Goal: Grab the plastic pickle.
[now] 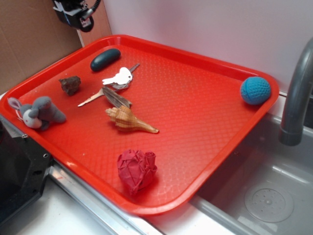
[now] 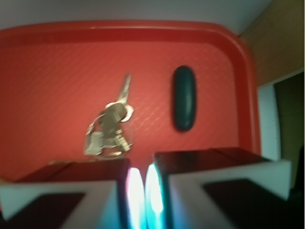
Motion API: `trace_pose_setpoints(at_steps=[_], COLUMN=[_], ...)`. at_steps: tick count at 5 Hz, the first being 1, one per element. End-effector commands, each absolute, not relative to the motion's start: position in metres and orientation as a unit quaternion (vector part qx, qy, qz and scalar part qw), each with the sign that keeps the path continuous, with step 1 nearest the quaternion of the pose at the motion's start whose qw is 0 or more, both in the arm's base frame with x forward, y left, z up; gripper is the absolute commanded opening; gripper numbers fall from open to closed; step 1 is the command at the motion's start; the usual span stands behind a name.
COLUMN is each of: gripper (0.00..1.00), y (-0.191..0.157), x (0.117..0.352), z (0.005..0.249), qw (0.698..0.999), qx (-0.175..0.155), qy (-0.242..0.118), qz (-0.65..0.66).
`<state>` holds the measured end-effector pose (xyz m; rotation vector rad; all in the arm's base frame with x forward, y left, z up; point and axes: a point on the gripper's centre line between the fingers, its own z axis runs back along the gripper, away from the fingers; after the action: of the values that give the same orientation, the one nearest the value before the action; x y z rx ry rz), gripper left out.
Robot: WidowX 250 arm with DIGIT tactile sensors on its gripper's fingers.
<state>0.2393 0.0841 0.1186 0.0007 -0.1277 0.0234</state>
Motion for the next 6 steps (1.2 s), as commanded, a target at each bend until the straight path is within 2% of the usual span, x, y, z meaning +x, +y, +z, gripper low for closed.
trace_pose_setpoints(at_steps=[1, 3, 4, 5, 6], gripper=[1.0, 1.0, 1.0, 1.0, 0.0], y=[0.114, 0.114, 0.117, 0.123, 0.122], x=[0.285, 0.31, 0.315, 0.283, 0.283], z=[0.081, 0.049, 0.034, 0.03, 0.031], qw=[0.998, 0.999, 0.999, 0.998, 0.998], qx=[0.02, 0.028, 0.027, 0.025, 0.028], qy=[-0.047, -0.013, 0.004, 0.01, 0.002], qz=[0.04, 0.042, 0.044, 0.049, 0.049])
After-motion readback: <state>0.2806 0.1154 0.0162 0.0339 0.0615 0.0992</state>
